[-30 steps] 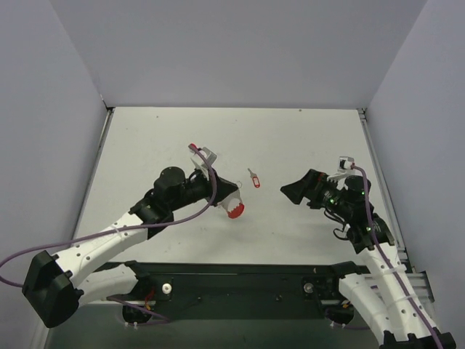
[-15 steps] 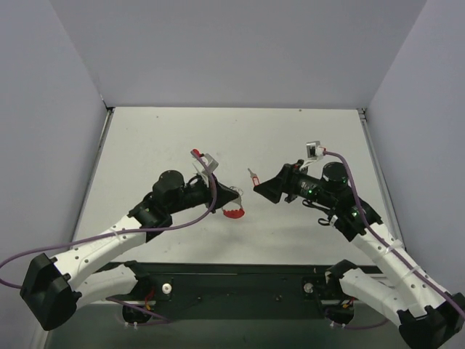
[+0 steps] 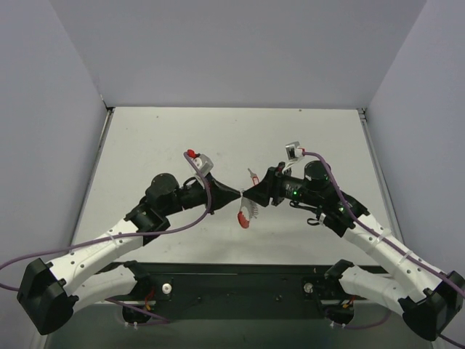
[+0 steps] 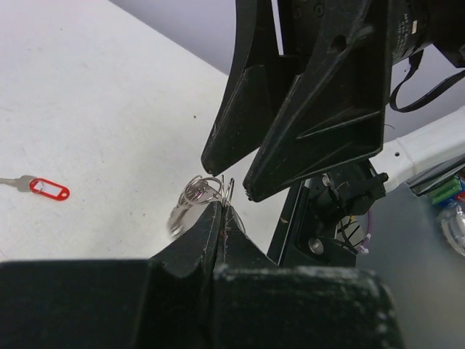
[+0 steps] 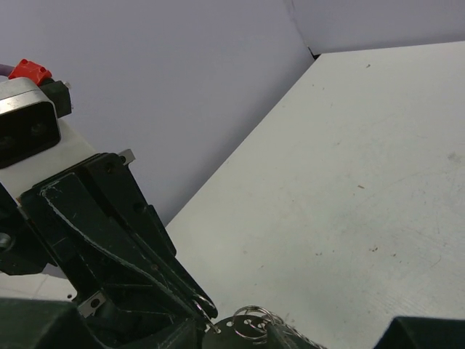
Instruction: Put the keys on the keyring
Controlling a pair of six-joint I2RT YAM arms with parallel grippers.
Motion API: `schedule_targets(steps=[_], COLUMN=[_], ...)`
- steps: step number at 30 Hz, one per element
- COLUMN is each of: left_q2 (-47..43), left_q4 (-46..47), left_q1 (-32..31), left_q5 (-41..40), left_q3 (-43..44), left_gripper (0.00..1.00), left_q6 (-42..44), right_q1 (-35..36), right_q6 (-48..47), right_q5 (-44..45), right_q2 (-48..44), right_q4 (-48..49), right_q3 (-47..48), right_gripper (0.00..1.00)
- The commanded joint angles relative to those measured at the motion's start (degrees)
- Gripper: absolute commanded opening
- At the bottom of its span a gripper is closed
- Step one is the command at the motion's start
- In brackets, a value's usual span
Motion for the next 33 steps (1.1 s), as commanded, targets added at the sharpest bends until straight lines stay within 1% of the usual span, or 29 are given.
schedule_targets(steps=[1,4,7,12,18,19,21,25,33], left_q2=[-1.53,-1.27,-0.83,-0.74,-1.18,-1.35,-1.27,-1.27,-1.18], left_q4=[7.46,8.6,9.66,10.71,10.8,10.89,11.07,12.56,14.67], left_q1=[-0.2,-0.2,-0.2,-0.11,-0.2,-0.2,-0.11,-0.2,-0.11], left_q5=[2.27,2.54,3.24,2.54,1.57,1.57,1.48,1.4,1.22], left_q3=[-0.46,-0.73,-0.99,-1.17,-1.08,-0.99,-1.17,-1.43,-1.69], left_gripper=[0.0,0.0,0.0,0.0,0.0,0.0,0.0,0.0,0.0], left_q6=[-2.31,-2.92,-3.54,-4.07,-4.07,-4.07,-4.16,-4.86,-6.26], right_q1=[0.56,0.65,0.91,1.61,2.14,2.14,2.23,2.32,2.76], right_q6=[-0.9,-0.2,0.68,0.5,0.5,0.5,0.5,0.76,-0.03], right_q5=[1.08,0.91,0.2,-0.76,-1.47,-1.56,-1.82,-2.34,-3.66], right_q2=[-0.25,-0.42,-0.43,0.01,-0.25,-0.25,-0.34,-0.07,0.37], right_q4=[4.53,5.92,7.16,7.16,7.6,7.86,8.04,8.57,8.04], right_q3=[2.28,1.75,1.49,1.84,1.49,1.4,1.31,1.4,2.01], right_gripper=[0.4,0.38,0.34,0.31,0.21,0.17,0.15,0.06,0.09])
